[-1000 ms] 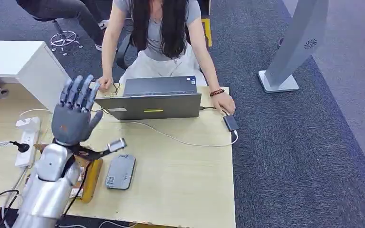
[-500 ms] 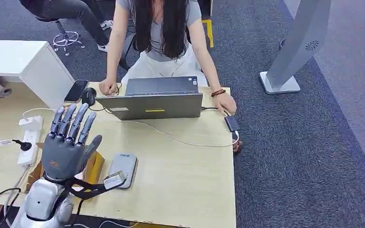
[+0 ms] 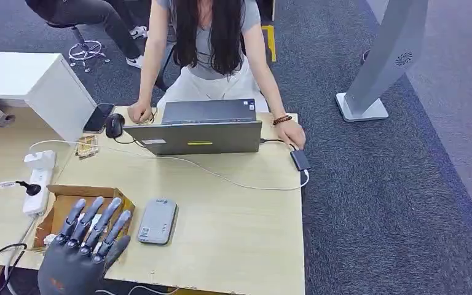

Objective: Pass the card to the sensor for recognition and then transmit it.

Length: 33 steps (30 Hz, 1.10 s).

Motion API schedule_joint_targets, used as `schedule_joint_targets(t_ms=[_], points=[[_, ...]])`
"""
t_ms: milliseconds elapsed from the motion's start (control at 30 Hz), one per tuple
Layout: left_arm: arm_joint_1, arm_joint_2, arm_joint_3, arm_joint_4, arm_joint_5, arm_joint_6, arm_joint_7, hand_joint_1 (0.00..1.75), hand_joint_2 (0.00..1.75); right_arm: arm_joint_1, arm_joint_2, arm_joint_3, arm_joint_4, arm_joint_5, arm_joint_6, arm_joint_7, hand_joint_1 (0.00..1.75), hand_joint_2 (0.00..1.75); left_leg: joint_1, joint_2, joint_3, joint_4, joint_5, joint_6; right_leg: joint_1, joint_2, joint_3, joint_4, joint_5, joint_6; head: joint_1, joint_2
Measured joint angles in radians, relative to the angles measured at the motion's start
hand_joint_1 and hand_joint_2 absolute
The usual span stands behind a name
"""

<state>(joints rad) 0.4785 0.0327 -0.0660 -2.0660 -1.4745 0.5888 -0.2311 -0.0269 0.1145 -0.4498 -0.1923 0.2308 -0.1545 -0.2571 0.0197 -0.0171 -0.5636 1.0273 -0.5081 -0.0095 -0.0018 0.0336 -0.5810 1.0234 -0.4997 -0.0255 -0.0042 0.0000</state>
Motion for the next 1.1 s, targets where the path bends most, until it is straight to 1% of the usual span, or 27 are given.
schedule_joint_targets(t_ms=[33,100,167,233,300,333,400,433,500,567,633,700,767,867,900,967,1033,1100], points=[[0.032,0.022,0.000,0.014,-0.003,-0.011,0.071,0.00,1.75,0.001,0.001,-0.008,0.000,0.000,-0.005,0.003,0.00,1.75,0.000,0.000,0.000,0.000,0.000,0.000,0.000,0.000,0.000,0.000,0.000,0.000,0.000,0.000],[0.093,0.065,0.000,0.033,-0.021,-0.009,0.134,0.00,1.75,0.004,0.002,-0.019,0.000,0.000,-0.006,0.003,0.00,1.75,0.001,0.000,0.001,-0.001,0.000,0.000,0.001,0.000,0.000,0.000,0.000,-0.001,0.000,0.000],[0.135,0.104,-0.024,0.037,-0.031,-0.014,0.211,0.00,1.75,0.005,0.002,-0.031,0.000,0.005,-0.004,0.003,0.00,1.75,0.001,-0.001,0.001,-0.001,0.000,-0.001,0.002,-0.002,0.000,0.000,-0.001,-0.001,0.001,0.000],[0.162,0.154,-0.070,0.036,-0.032,-0.040,0.287,0.00,1.75,0.004,0.003,-0.037,-0.001,0.012,-0.003,0.003,0.00,1.75,0.001,-0.001,0.000,-0.001,0.000,-0.001,0.002,-0.002,0.000,0.000,-0.001,-0.001,0.000,0.000],[0.180,0.208,-0.123,0.029,-0.033,-0.086,0.377,0.00,1.75,0.004,0.005,-0.046,-0.001,0.021,-0.003,0.007,0.00,1.75,0.001,-0.002,0.000,-0.001,0.000,-0.001,0.002,-0.002,0.001,0.000,-0.001,-0.001,0.000,0.000],[0.184,0.236,-0.150,0.024,-0.033,-0.103,0.431,0.00,1.75,0.004,0.006,-0.051,-0.001,0.023,-0.003,0.010,0.00,1.75,0.001,-0.002,0.000,-0.001,0.000,-0.001,0.002,-0.002,0.001,0.000,-0.001,-0.001,0.000,0.000],[0.184,0.304,-0.216,0.016,-0.033,-0.134,0.560,0.00,1.75,0.004,0.009,-0.060,-0.001,0.032,-0.004,0.013,0.00,1.75,0.001,-0.002,0.000,-0.001,0.001,-0.001,0.002,-0.003,0.001,0.000,-0.001,-0.001,0.000,0.000],[0.184,0.340,-0.250,0.014,-0.031,-0.143,0.609,0.00,1.75,0.004,0.011,-0.063,-0.001,0.034,-0.004,0.013,0.00,1.75,0.001,-0.002,0.000,-0.001,0.001,-0.001,0.002,-0.003,0.001,0.000,-0.001,-0.001,0.000,0.000],[0.184,0.389,-0.300,0.011,-0.027,-0.152,0.668,0.00,1.75,0.004,0.012,-0.071,-0.001,0.039,-0.004,0.014,0.00,1.75,0.001,-0.002,0.000,-0.001,0.001,-0.001,0.002,-0.003,0.001,0.000,-0.001,-0.001,0.000,0.000],[0.185,0.428,-0.335,0.011,-0.022,-0.159,0.712,0.00,1.75,0.004,0.013,-0.079,-0.001,0.043,-0.004,0.016,0.00,1.75,0.001,-0.002,0.000,-0.001,0.001,-0.001,0.002,-0.003,0.002,0.000,-0.001,-0.001,0.000,0.000],[0.185,0.458,-0.351,0.011,-0.021,-0.160,0.724,0.00,1.75,0.004,0.014,-0.082,-0.001,0.045,-0.004,0.018,0.00,1.75,0.001,-0.002,0.000,-0.001,0.001,-0.001,0.002,-0.003,0.002,0.000,-0.001,-0.001,0.000,0.000],[0.185,0.477,-0.365,0.011,-0.020,-0.161,0.727,0.00,1.75,0.004,0.016,-0.084,-0.001,0.045,-0.004,0.018,0.00,1.75,0.001,-0.002,0.001,-0.001,0.001,-0.001,0.002,-0.003,0.002,0.000,-0.001,-0.001,0.000,0.000],[0.184,0.490,-0.373,0.011,-0.016,-0.161,0.737,0.00,1.75,0.004,0.018,-0.087,-0.001,0.048,-0.004,0.021,0.00,1.75,0.001,-0.002,0.001,-0.001,0.001,-0.001,0.002,-0.003,0.002,0.000,-0.001,-0.001,0.000,0.000],[0.182,0.503,-0.375,0.013,0.023,-0.155,0.759,0.00,1.75,0.004,0.018,-0.090,-0.001,0.058,-0.002,0.024,0.00,1.75,0.001,-0.002,0.000,-0.001,0.001,-0.001,0.002,-0.003,0.002,0.000,-0.001,-0.001,0.000,0.000],[0.182,0.504,-0.372,0.021,0.047,-0.148,0.749,0.00,1.75,0.004,0.018,-0.091,-0.001,0.066,0.000,0.024,0.00,1.75,0.001,-0.002,0.001,-0.001,0.001,-0.001,0.001,-0.003,0.002,0.000,-0.001,-0.001,0.001,0.000],[0.182,0.498,-0.346,0.046,0.084,-0.139,0.696,0.00,1.75,0.004,0.018,-0.093,-0.001,0.081,0.002,0.024,0.00,1.75,0.001,-0.002,0.001,-0.001,0.001,-0.001,0.001,-0.003,0.002,0.000,-0.001,-0.001,0.001,0.000],[0.183,0.467,-0.297,0.076,0.108,-0.131,0.597,0.00,1.75,0.004,0.018,-0.096,-0.001,0.095,0.007,0.026,0.00,1.75,0.001,-0.002,0.001,-0.001,0.001,-0.001,0.001,-0.003,0.002,0.000,-0.001,-0.001,0.000,0.000],[0.183,0.420,-0.228,0.101,0.108,-0.138,0.485,0.00,1.75,0.004,0.018,-0.101,-0.001,0.108,0.011,0.029,0.00,1.75,0.001,-0.002,0.000,-0.001,0.001,-0.001,0.001,-0.003,0.002,0.000,-0.001,-0.001,0.000,0.000]])
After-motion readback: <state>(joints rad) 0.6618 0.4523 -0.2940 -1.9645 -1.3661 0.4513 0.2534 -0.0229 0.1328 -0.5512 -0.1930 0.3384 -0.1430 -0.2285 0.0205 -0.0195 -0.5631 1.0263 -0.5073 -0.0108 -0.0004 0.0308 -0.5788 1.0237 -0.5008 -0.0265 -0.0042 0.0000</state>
